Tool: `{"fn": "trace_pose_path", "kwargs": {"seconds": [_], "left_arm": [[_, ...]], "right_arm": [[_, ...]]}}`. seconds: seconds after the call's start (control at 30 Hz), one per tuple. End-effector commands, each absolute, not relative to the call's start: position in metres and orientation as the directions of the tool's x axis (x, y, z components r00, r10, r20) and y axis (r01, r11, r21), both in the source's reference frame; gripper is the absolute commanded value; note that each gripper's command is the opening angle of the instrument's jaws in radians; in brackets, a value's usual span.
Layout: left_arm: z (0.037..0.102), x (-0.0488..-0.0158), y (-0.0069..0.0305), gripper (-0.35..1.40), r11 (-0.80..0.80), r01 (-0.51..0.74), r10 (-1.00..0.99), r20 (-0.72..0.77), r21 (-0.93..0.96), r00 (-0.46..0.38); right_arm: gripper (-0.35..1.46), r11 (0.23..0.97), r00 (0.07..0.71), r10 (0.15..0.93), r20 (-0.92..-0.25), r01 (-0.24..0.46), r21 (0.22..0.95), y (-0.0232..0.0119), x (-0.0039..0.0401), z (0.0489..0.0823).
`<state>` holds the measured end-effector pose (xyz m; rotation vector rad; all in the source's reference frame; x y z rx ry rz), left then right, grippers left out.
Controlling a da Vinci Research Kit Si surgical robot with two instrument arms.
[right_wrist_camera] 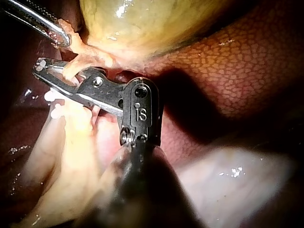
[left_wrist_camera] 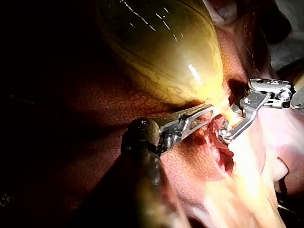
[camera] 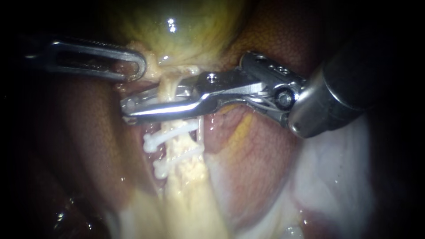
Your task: Clipping third clip left tube
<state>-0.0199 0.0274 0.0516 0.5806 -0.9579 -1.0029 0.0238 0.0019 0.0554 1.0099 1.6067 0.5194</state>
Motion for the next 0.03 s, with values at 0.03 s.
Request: {"fn": "trace_pose_path", "kwargs": {"seconds": [0.03], "left_arm": [[0.0515,-0.0199,0.0274,-0.35,0.446,0.436,-0.895,0.395,0.782,0.206]], "right_arm": [[-0.35,0.538,-0.021,0.825,-0.565,0.337,0.772,0.0019,0.0237,0.0554]]}}
